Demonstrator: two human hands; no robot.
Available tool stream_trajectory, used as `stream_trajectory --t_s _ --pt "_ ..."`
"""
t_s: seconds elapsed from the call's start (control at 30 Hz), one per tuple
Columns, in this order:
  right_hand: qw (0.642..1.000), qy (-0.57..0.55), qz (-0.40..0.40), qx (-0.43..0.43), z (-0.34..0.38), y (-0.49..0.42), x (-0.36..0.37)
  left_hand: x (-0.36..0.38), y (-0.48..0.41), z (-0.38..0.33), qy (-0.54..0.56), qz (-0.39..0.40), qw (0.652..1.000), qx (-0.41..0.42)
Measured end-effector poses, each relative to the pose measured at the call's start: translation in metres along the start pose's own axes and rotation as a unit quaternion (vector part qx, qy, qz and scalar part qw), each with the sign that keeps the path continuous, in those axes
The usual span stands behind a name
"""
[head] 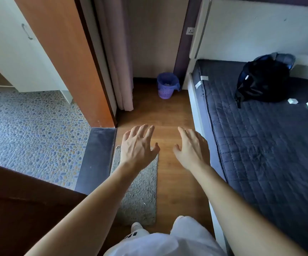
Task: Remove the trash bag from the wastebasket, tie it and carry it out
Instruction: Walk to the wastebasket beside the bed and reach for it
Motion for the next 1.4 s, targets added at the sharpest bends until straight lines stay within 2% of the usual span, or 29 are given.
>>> stream_trajectory --t_s 0.47,0.97,1.4 --pt "1.0 -0.014 -0.017 0.012 -0.019 -0.082 -0.011 0.025 -0.084 0.01 -0.017 -0.002 1.0 0.001" --pt "0.996 -0.081 -0.027 -0.022 -0.094 -0.291 -0.094 0.054 -0.293 -0.041 -0.053 -0.015 0.998 -0.027" --pt "0.993 -0.119 0.009 -0.002 -0.116 -0.4 -0.074 0.08 -0.406 -0.028 -0.047 0.001 0.998 -0.036"
Point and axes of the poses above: each hand's wrist, its own y-axis away from the middle knuckle, its own x-axis out of the palm, z = x × y, the point moved 2 cm from there along -y, towards the middle knuckle, and after that the axes turned 7 degrees about x, right-handed, at the moved point
